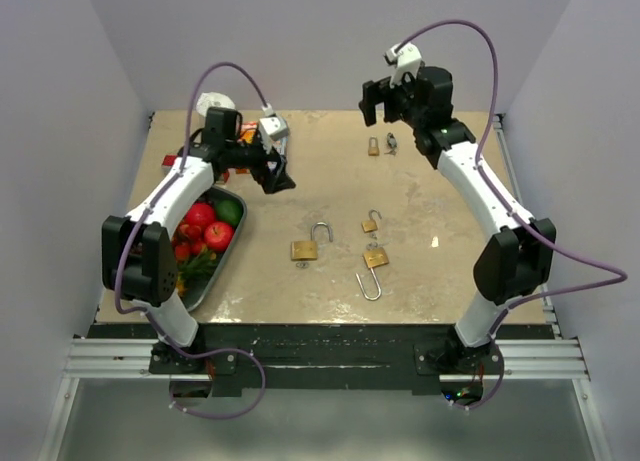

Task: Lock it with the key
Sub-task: Place the lock at the center of the board, then pick up the lock from the center of the board.

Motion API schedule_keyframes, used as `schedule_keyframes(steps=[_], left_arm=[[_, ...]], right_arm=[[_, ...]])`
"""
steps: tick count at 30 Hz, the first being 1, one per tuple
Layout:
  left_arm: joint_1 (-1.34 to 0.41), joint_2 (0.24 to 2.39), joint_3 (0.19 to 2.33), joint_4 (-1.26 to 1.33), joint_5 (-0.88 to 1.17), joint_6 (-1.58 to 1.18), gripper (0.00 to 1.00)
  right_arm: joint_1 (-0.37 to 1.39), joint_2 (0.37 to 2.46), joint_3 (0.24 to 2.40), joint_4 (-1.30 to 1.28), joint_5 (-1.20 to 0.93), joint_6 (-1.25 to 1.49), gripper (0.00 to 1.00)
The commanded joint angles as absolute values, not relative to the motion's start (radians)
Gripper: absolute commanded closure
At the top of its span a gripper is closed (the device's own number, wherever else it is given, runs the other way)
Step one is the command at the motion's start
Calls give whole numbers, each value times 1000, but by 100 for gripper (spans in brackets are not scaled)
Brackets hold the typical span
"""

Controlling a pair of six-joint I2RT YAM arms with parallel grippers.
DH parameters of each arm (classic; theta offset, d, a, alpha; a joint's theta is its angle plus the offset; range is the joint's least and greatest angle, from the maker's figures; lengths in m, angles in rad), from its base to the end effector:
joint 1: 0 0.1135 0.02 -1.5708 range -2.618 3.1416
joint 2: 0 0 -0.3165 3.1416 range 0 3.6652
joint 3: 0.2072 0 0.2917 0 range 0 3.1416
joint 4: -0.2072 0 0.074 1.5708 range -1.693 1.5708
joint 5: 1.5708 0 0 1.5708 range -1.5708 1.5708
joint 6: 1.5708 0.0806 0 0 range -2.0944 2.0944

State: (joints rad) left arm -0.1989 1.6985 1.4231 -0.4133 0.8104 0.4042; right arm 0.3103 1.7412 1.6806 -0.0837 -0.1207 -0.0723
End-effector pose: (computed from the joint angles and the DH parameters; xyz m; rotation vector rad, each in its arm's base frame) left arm 0.4309 -0.1464 0.3252 1.0183 1.8580 -0.7856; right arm 0.4871 0.1664 0.4459 -0.4152 1.6712 0.2798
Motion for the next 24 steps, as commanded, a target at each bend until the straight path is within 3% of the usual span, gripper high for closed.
schedule_keyframes(steps=[1, 8, 24], left_arm=[[-276, 1687, 1407, -499, 787, 608, 1], [-273, 1663, 1333, -325, 700, 379, 1], [-201, 1638, 1295, -222, 583, 199, 1]], right_arm=[[273, 1712, 1579, -387, -164, -127, 1], [273, 1718, 1352, -564, -100, 41, 9], [442, 1755, 1195, -407, 64, 190, 15]])
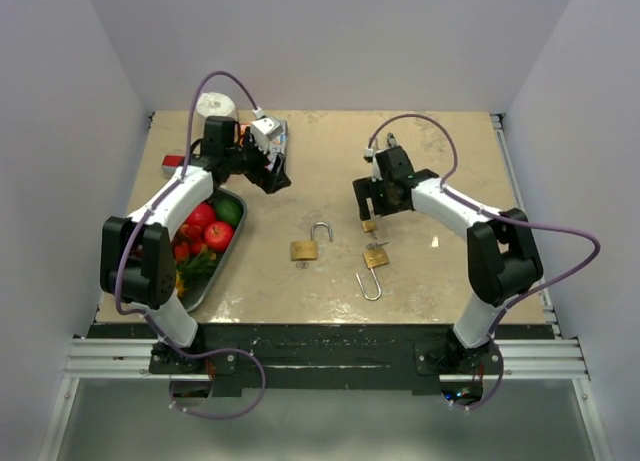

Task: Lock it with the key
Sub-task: Pick up the lock from the center of the board.

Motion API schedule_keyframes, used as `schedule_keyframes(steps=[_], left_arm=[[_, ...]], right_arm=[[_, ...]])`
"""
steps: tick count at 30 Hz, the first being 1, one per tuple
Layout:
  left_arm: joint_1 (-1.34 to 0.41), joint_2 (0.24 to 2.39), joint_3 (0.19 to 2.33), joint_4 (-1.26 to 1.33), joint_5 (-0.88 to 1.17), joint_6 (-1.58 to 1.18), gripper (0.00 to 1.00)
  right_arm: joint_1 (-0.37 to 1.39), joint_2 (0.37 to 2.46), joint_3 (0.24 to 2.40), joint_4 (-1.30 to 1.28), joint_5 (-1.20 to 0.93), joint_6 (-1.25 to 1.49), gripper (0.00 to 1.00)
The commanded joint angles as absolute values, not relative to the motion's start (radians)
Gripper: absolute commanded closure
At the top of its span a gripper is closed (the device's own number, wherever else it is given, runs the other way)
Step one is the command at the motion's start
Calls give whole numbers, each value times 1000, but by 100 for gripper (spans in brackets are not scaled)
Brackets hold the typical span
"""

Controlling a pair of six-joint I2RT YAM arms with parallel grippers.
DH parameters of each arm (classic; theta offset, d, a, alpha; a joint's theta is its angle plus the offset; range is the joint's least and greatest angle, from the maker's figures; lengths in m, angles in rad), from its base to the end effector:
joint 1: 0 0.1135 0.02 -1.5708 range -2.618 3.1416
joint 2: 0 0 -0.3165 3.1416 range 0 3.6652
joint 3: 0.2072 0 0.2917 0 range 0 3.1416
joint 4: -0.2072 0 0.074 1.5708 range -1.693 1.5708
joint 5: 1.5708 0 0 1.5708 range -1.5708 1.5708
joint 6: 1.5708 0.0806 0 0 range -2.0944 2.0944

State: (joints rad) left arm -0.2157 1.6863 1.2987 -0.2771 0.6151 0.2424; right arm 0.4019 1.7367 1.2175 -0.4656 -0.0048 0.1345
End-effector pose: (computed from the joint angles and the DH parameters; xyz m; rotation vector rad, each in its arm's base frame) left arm 0.4330 -0.1425 0.2893 0.8109 2.0157 -0.6680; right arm 0.4005 0.1707 0.2073 -0.3444 2.5465 0.2114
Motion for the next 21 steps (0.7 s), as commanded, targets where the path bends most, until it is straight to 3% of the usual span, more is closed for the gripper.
schedule_keyframes(steps=[1, 21], left_arm=[[-201, 1638, 1295, -221, 575, 201, 1], [-201, 1641, 1296, -213, 581, 181, 3]], right_arm=[[449, 1766, 1192, -408, 78, 198, 16], [523, 1861, 1181, -370, 201, 216, 38]])
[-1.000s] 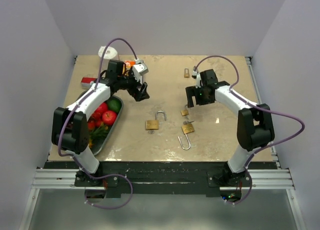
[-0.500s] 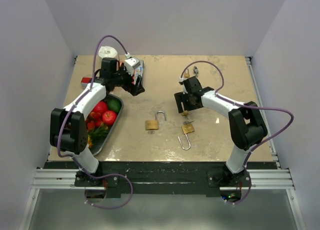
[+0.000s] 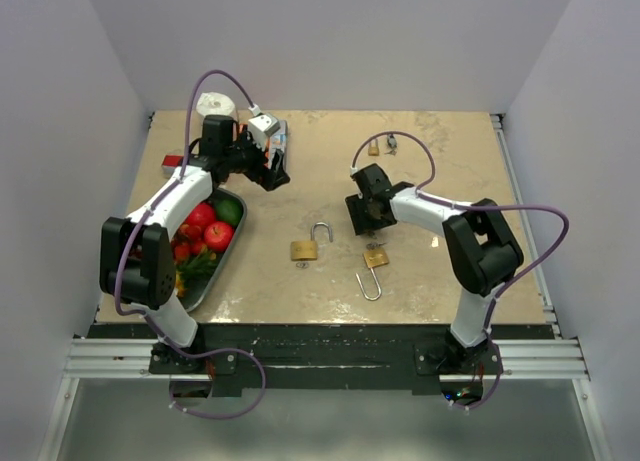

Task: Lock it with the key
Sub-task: Pick up the lock from the center of the board.

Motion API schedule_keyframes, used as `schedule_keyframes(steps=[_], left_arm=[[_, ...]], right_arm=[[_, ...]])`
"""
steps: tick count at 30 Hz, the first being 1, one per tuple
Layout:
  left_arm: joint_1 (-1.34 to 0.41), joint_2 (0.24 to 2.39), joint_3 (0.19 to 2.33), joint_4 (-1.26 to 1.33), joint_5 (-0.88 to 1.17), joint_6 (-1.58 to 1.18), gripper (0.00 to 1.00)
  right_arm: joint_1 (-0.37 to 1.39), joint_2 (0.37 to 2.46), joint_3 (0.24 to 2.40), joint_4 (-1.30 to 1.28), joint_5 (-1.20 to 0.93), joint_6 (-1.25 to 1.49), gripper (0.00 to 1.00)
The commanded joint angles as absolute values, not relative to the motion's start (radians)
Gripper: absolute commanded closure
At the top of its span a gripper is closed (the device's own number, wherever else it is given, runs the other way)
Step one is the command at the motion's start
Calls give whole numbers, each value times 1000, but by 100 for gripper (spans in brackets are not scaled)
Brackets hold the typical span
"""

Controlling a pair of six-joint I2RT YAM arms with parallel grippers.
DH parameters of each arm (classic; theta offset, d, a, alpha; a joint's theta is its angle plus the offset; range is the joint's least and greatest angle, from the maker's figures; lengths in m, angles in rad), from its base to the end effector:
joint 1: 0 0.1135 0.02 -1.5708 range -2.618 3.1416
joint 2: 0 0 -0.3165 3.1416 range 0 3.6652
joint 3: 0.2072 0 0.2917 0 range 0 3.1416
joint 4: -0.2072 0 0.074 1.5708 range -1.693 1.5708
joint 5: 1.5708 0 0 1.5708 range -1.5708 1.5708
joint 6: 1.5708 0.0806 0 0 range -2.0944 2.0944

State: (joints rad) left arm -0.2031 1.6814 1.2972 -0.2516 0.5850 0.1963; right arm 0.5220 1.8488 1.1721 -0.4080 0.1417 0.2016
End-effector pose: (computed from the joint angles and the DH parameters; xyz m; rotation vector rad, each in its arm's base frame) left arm 0.4373 -0.1355 0.2929 0.7407 2.0254 -0.6457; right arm 0.3861 0.2089 0.1499 -0.3749 2.6112 0.0564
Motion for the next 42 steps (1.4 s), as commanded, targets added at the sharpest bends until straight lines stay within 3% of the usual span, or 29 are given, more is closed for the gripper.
schedule_keyframes(steps=[1, 3, 9, 10, 11, 13, 15, 20, 25, 29, 32, 36, 42], left_arm=[[-201, 1640, 1295, -213, 581, 183, 3], [-201, 1640, 1295, -213, 581, 181, 3], [-201, 1637, 1299, -219, 586, 192, 4], [-201, 1637, 1299, -221, 592, 193, 5], [-201, 1635, 1299, -221, 601, 201, 5], [-199, 1622, 1293, -221, 644, 212, 5], [-192, 1597, 1255, -174, 695, 229, 5], [-158, 1477, 1086, -15, 926, 319, 2], [-161, 1450, 1074, -202, 1028, 681, 4], [-199, 1373, 976, -247, 1031, 923, 6], [-245, 1301, 892, -131, 1011, 933, 5], [-314, 1246, 819, -16, 950, 1029, 12], [-393, 1236, 767, 114, 900, 1111, 21]], right_arm=[[522, 1867, 1181, -370, 204, 219, 38], [523, 1873, 1178, -370, 209, 221, 39], [522, 1873, 1164, -382, 198, 221, 58], [522, 1873, 1163, -388, 192, 216, 63], [522, 1867, 1169, -393, 183, 201, 76], [523, 1855, 1180, -402, 172, 170, 91], [515, 1826, 1204, -406, 91, 94, 100], [495, 1738, 1330, -535, -344, -255, 100], [485, 1658, 1405, -725, -728, -552, 100], [486, 1675, 1491, -896, -842, -738, 100], [486, 1719, 1560, -1030, -876, -898, 100], [485, 1793, 1661, -1256, -910, -1061, 100], [488, 1858, 1753, -1377, -951, -1147, 100]])
